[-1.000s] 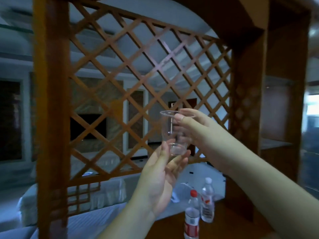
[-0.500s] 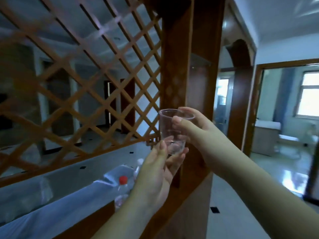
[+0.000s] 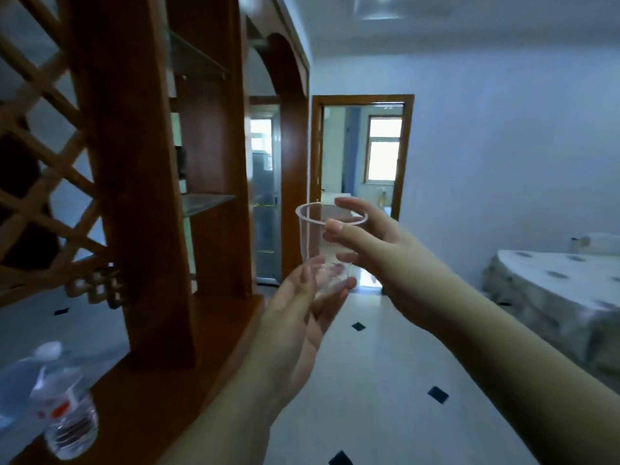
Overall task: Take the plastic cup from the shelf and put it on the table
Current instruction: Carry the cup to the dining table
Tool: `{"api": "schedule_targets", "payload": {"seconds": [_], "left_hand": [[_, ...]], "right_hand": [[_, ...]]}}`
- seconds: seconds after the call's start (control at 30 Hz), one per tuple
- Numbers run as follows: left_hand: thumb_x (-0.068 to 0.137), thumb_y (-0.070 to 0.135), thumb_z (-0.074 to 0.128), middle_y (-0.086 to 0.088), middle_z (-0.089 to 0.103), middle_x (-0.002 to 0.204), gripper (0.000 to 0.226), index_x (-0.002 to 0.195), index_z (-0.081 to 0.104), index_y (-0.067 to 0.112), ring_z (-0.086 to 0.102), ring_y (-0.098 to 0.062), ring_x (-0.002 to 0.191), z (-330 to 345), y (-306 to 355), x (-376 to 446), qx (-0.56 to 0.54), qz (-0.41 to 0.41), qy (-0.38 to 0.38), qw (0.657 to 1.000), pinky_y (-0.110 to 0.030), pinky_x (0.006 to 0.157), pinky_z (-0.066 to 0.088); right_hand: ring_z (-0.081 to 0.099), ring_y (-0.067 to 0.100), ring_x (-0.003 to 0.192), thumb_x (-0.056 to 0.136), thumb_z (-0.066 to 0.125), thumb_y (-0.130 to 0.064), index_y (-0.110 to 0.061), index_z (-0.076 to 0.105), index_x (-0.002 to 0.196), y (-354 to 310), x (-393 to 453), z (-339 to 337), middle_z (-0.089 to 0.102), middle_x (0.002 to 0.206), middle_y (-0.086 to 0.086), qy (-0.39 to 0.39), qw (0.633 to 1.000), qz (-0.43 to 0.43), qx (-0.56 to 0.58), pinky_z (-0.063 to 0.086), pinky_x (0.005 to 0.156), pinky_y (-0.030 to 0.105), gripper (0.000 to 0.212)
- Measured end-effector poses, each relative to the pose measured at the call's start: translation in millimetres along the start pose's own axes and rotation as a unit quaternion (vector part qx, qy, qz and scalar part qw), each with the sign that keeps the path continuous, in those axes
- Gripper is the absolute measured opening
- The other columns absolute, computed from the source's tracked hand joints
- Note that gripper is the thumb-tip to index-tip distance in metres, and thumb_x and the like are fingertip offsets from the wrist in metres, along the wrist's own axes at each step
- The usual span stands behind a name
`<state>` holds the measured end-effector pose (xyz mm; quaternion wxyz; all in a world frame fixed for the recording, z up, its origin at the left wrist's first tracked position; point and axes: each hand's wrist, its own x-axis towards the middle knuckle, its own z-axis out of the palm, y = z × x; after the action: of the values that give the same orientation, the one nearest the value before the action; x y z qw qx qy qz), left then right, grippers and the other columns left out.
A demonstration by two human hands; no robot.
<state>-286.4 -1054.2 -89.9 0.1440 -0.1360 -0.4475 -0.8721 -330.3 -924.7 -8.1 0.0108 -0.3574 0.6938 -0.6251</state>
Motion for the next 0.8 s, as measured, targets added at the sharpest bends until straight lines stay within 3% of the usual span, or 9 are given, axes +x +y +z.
{"api": "schedule_targets", "payload": {"seconds": [0.07, 0.2, 0.3, 0.53, 0.8], "left_hand": [[0.092, 0.035, 0.054, -0.013, 0.068, 0.12, 0.036, 0.121, 0.062, 0.016, 0.064, -0.029, 0.111, 13, -26, 16, -0.002, -0.042, -0.011, 0.999, -0.028, 0.08, 0.055], [0.09, 0.035, 0.059, -0.005, 0.074, 0.108, 0.031, 0.116, 0.067, 0.02, 0.067, -0.027, 0.106, 48, -83, 51, -0.009, -0.103, -0.042, 0.994, -0.028, 0.077, 0.056], [0.092, 0.035, 0.057, 0.0, 0.076, 0.1, 0.033, 0.12, 0.063, 0.018, 0.068, -0.022, 0.102, 80, -129, 75, 0.009, -0.124, -0.071, 0.99, -0.026, 0.076, 0.056], [0.1, 0.029, 0.05, -0.009, 0.074, 0.106, 0.028, 0.12, 0.06, 0.012, 0.067, -0.024, 0.105, 160, -229, 123, 0.001, -0.19, -0.135, 0.972, -0.026, 0.081, 0.054], [0.1, 0.021, 0.047, -0.011, 0.074, 0.106, 0.028, 0.124, 0.055, 0.01, 0.067, -0.026, 0.106, 224, -311, 166, -0.023, -0.25, -0.151, 0.956, -0.028, 0.083, 0.056]], "right_hand": [[0.065, 0.005, 0.096, 0.067, 0.068, -0.057, -0.038, 0.046, 0.129, 10, -7, -28, 0.062, 0.106, -0.015, 0.035, 0.999, 0.022, -0.008, 0.054, 0.065, 0.018, 0.068], [0.056, 0.017, 0.111, 0.063, 0.064, -0.06, -0.037, 0.039, 0.133, 26, -20, -93, 0.055, 0.111, -0.014, 0.091, 0.992, 0.06, -0.057, 0.047, 0.088, 0.029, 0.079], [0.054, 0.022, 0.114, 0.065, 0.065, -0.057, -0.031, 0.034, 0.139, 43, -30, -145, 0.053, 0.126, -0.002, 0.13, 0.985, 0.088, -0.075, 0.046, 0.098, 0.038, 0.084], [0.058, 0.019, 0.113, 0.059, 0.069, -0.059, -0.026, 0.039, 0.137, 80, -60, -269, 0.06, 0.123, 0.001, 0.21, 0.969, 0.099, -0.083, 0.043, 0.102, 0.046, 0.089], [0.06, 0.004, 0.107, 0.069, 0.07, -0.056, -0.03, 0.037, 0.138, 123, -79, -375, 0.06, 0.122, -0.007, 0.234, 0.956, 0.115, -0.133, 0.047, 0.099, 0.036, 0.081]]}}
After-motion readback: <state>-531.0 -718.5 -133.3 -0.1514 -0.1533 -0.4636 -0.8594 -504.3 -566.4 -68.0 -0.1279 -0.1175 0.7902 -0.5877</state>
